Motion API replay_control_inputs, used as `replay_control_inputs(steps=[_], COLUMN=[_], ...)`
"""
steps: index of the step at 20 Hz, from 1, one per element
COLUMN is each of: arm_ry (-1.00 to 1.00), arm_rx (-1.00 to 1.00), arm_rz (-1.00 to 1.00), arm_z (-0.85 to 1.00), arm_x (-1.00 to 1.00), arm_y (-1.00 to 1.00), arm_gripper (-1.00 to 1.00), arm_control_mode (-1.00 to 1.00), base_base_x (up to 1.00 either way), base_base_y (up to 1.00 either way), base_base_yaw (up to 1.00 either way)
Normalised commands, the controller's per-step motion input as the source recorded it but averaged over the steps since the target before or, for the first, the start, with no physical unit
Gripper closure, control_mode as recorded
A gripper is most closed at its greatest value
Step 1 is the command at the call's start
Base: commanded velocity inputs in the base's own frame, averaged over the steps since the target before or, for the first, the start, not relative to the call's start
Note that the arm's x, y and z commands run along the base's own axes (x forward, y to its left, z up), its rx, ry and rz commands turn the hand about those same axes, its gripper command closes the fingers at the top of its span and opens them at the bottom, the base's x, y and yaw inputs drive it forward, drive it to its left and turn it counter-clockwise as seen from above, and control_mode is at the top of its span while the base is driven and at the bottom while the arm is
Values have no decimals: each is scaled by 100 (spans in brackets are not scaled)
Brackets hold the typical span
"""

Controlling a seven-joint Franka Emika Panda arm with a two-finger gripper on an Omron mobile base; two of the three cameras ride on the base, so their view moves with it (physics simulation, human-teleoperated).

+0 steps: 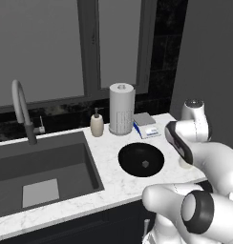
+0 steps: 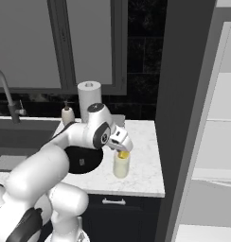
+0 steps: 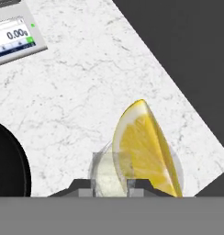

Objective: Grab a lemon wedge from the fridge and one ice cube from the ice bowl, and put them in the glass of lemonade.

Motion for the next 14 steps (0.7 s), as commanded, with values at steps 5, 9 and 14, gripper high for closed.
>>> replay_control_inputs(steps=[5,9,14], arm_ry=[-8,-1,0], arm_rx=[0,0,1], arm_rz=[0,0,0], arm_z=[11,6,0], arm_x=[-14,-1,3], arm_y=[0,0,0], arm_gripper=[100,100,-100], arm_control_mode=[-100,-100,-100], base_base_x=[0,0,0], base_base_y=[0,0,0], base_base_yaw=[0,0,0])
